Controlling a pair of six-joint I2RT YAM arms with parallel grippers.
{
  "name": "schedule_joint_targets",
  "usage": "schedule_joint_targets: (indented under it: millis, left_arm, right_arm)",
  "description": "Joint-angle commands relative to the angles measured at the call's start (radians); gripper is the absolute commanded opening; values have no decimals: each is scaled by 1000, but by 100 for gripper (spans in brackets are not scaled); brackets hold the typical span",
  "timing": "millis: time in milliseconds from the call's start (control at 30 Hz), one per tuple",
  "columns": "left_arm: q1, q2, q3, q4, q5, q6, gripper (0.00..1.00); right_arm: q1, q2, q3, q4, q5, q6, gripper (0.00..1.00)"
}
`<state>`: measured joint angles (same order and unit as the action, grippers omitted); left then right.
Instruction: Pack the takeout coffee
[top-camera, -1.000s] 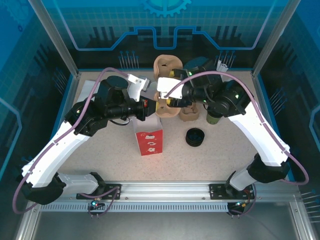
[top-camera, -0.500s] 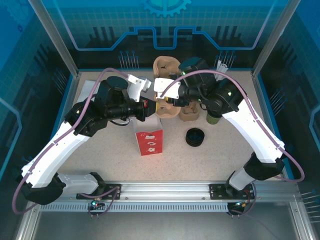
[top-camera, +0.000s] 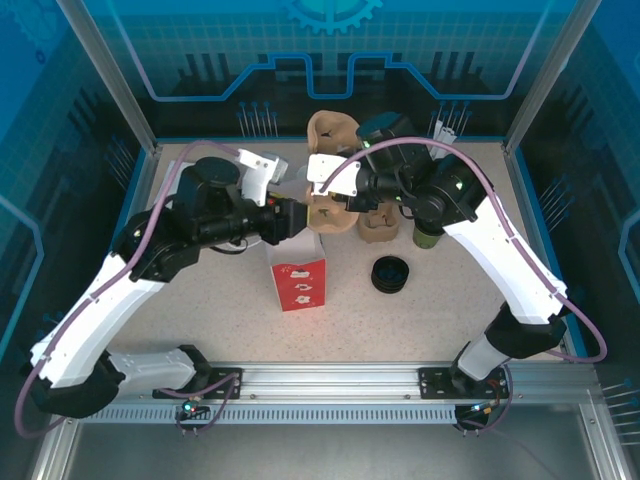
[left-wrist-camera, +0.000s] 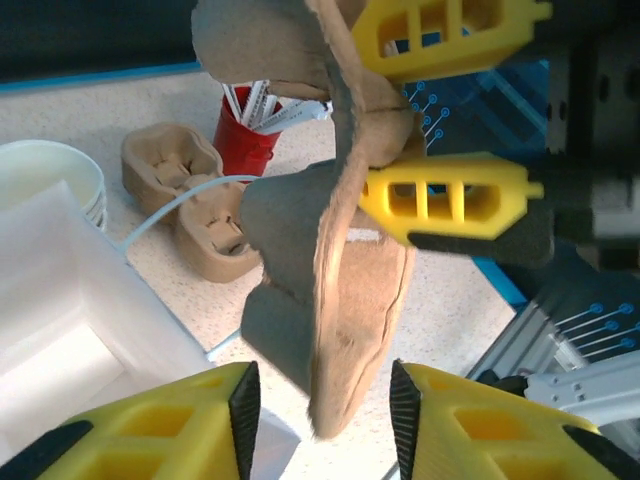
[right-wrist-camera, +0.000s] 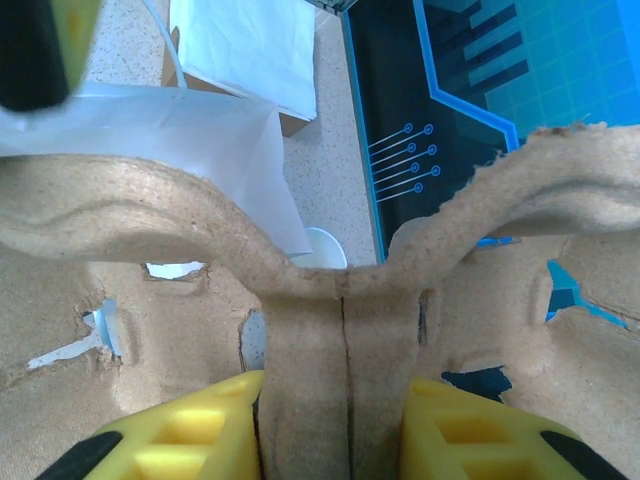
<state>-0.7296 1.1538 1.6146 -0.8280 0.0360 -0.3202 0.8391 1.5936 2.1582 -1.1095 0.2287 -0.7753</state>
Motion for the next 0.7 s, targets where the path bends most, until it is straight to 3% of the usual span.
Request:
schedule_joint_targets:
  millis: [0, 67, 167, 300, 400, 667]
  left_arm:
    - [4, -62, 0, -59, -66, -3, 51]
    - [34, -86, 4, -98, -76, -37, 56]
    - [155, -121, -6, -169, -28, -131, 60]
    - [377, -159, -72, -213, 142, -226, 63]
    - [489, -155, -142, -194, 284, -263, 64]
    - [580, -122, -311, -46, 416, -311, 64]
  right_arm:
    - [9, 9, 47, -3, 9, 2, 33]
    - [8, 18, 64, 0, 0, 1, 33]
    - [15, 30, 81, 17, -20, -2, 33]
    - [33, 47, 83, 60, -40, -21, 32]
    - [47, 63, 81, 97, -46, -38, 31]
    - [100, 102, 43, 197, -4, -87, 29]
